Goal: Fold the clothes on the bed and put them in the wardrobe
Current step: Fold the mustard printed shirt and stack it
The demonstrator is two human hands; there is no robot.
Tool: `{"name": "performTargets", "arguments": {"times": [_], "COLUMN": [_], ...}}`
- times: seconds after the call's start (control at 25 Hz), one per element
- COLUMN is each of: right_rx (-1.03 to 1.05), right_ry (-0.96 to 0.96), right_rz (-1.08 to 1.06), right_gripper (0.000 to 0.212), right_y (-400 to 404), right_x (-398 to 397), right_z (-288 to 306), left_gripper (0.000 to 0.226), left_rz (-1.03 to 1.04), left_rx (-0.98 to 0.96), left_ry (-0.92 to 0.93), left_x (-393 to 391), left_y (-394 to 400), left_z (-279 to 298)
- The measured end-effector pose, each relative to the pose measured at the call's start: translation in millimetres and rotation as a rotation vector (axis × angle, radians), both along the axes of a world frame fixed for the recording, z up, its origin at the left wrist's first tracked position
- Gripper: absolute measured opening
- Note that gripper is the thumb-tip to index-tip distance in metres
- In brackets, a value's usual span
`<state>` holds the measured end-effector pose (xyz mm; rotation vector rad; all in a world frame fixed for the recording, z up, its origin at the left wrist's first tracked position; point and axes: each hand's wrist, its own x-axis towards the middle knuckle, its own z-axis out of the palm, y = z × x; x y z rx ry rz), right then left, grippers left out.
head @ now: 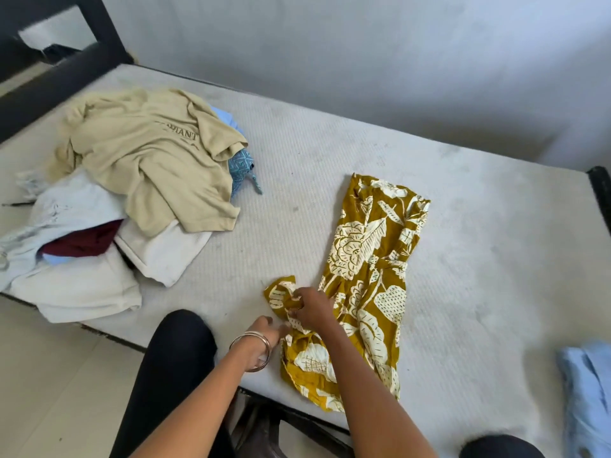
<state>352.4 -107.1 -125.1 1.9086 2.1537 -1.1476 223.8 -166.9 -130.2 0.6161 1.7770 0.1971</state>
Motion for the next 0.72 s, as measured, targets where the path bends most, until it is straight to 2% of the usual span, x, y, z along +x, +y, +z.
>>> {"name": "performTargets", "arguments": {"times": [0.04,0.12,0.16,0.24,0.32,0.4,0.44,0.52,0.64,0.72], "right_rx": [0.011,0.041,0.063,0.087,0.038,0.013,0.033,0.073,0.052,0.012], "right_ry": [0.177,0.549,0.694,0.866,0.817,0.594,0.498,0.434,0.364,0.319], "right_rz": [-0.098,-0.363,-0.506,-0.759,-0.913,-1.069,-1.146,-1.188,-0.966,-0.980], "right_gripper": [0.038,0.028,0.029,0.025,0.023,0.027,0.025,0.017,0.057,0.067], "right_y": [-6.2,-27.7,-40.8,-67.7,-91.0,-105.8,-109.7,-110.3,-97.9,-88.1], "right_x": [5.5,35.4,54.4,95.0,133.2,158.4,164.7,162.8,143.1,131.9], "right_z": [4.0,19.5,27.3,36.0,33.0,19.6,14.5,9.4,5.8,1.0], "left_gripper": [0.066,0.081,0.081,0.066,0.055,0.056,0.056,0.050,0.046,0.062], "left_rz": [-0.064,-0.241,-0.321,-0.487,-0.781,-1.080,-1.174,-1.276,-1.381,-1.436], "left_rx": [0.062,0.206,0.268,0.388,0.468,0.519,0.523,0.527,0.628,0.661], "left_ry": [-0.003,0.116,0.193,0.331,0.542,0.717,0.758,0.815,0.891,0.880], "left_x": [-0.8,8.3,16.0,36.0,54.1,63.7,65.7,65.5,68.2,70.5], "left_y": [-3.1,-5.0,-5.2,-9.1,-15.7,-24.1,-28.2,-34.6,-38.5,-41.5], "left_z": [-1.1,-2.6,-3.1,3.0,11.1,16.2,18.2,21.8,26.2,28.5]}}
